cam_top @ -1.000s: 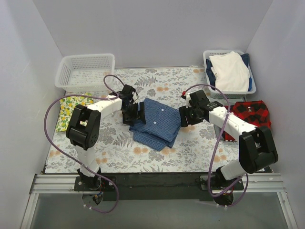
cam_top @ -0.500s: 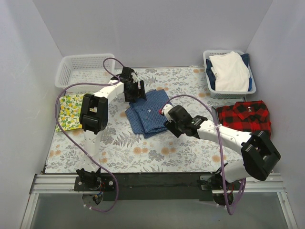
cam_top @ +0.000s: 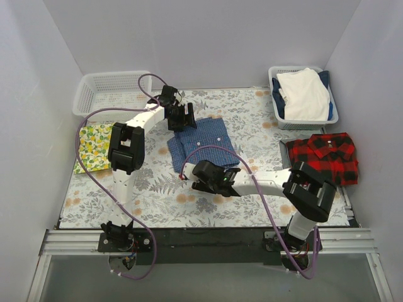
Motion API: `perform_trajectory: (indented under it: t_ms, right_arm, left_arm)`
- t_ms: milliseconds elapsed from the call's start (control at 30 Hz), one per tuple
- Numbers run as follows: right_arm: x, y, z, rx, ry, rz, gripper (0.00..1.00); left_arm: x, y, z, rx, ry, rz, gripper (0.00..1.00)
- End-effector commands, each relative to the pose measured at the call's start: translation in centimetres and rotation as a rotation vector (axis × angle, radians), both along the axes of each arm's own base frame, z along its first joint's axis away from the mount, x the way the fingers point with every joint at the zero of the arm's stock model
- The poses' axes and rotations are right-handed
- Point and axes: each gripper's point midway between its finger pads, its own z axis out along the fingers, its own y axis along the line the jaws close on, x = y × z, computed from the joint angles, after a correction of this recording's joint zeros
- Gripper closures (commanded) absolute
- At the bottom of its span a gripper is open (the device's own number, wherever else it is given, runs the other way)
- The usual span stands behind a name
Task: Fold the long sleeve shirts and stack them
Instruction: Fold the shirt
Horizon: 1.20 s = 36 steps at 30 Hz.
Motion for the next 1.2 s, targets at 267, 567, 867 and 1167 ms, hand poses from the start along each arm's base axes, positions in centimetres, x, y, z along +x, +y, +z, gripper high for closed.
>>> perform_trajectory:
  t_ms: [267,567,867,1167]
  right_arm:
    - [3.0,4.9,0.0,-0.007,-0.167,0.081,0.21]
    - [3.8,6.1,-4.1,-0.084,-0.142,0.089,0.13]
    - [3.8,5.0,-7.9,-0.182,-0.039,0.030,0.19]
    - [4.2,5.3,-9.6,-0.207,0.077,-0.010,0.54]
  left_arm:
    - [-0.2,2.8,7.8,0.048,-0.102,0.117,0.22]
    - [-0.7,5.3,13.2,0.041,-0.196,0.182,0.21]
    - [-0.8,7.8,17.3,0.003,-0.258,0.268,0.21]
    - [-1.0,9.4,18.9,-0.022,-0.279,0.324,0.20]
